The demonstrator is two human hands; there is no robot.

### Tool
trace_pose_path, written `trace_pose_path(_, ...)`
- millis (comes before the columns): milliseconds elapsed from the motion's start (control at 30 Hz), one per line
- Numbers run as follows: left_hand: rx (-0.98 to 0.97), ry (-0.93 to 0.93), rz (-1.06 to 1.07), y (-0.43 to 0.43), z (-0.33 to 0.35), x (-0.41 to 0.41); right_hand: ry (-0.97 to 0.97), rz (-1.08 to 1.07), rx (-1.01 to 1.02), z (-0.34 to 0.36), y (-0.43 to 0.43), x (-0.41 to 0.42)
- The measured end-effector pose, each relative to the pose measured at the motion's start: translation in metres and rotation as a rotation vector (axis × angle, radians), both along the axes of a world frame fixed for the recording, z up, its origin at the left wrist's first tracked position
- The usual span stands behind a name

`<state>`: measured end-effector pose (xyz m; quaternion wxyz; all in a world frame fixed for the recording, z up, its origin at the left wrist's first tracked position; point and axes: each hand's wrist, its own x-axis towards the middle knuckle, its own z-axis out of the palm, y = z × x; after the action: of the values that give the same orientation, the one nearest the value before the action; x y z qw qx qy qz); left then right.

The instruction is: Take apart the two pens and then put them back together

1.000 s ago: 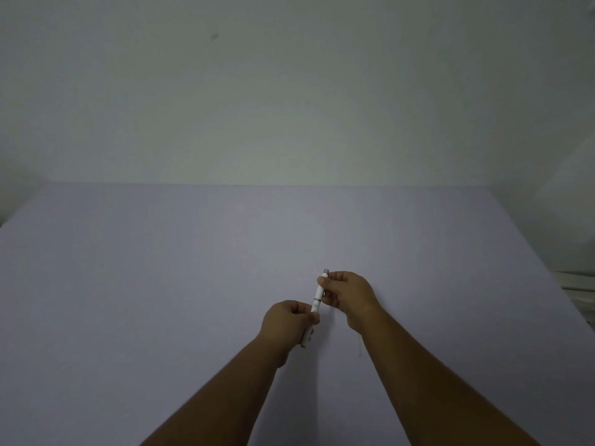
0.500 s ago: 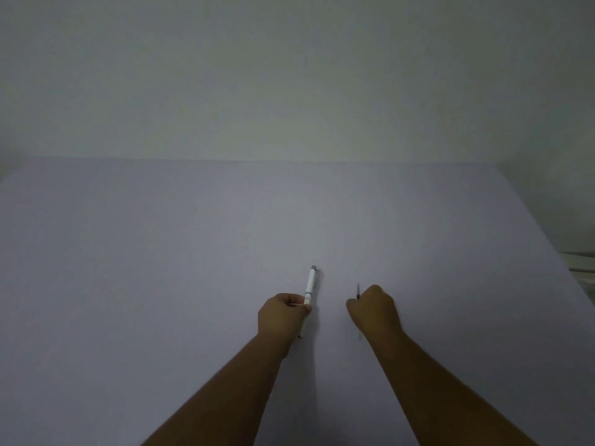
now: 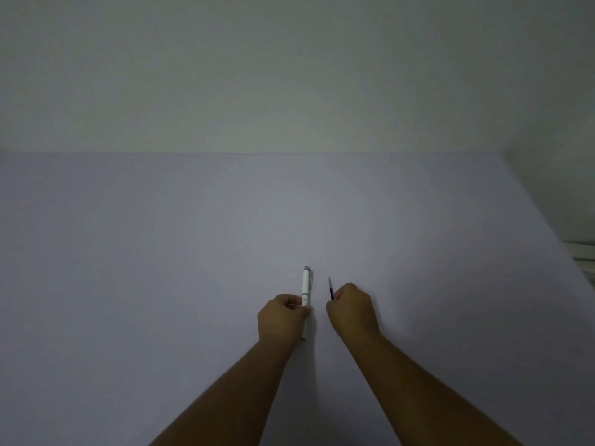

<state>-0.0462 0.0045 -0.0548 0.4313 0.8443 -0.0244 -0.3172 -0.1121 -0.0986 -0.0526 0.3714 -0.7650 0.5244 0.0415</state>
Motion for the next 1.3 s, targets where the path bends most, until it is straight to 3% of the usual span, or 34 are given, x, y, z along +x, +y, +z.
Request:
trace_pose_path(1067,0.065,-0.066,-0.036,0.002,-0.008,0.0,-0.097,-0.012,-0.019,-0.005,0.006,-0.007)
trace_pose_path(1300,0.126,-0.216,0.013,0.003,0.014,0.011,-0.187,-0.114,-0.079,0.0,-0.002,-0.009)
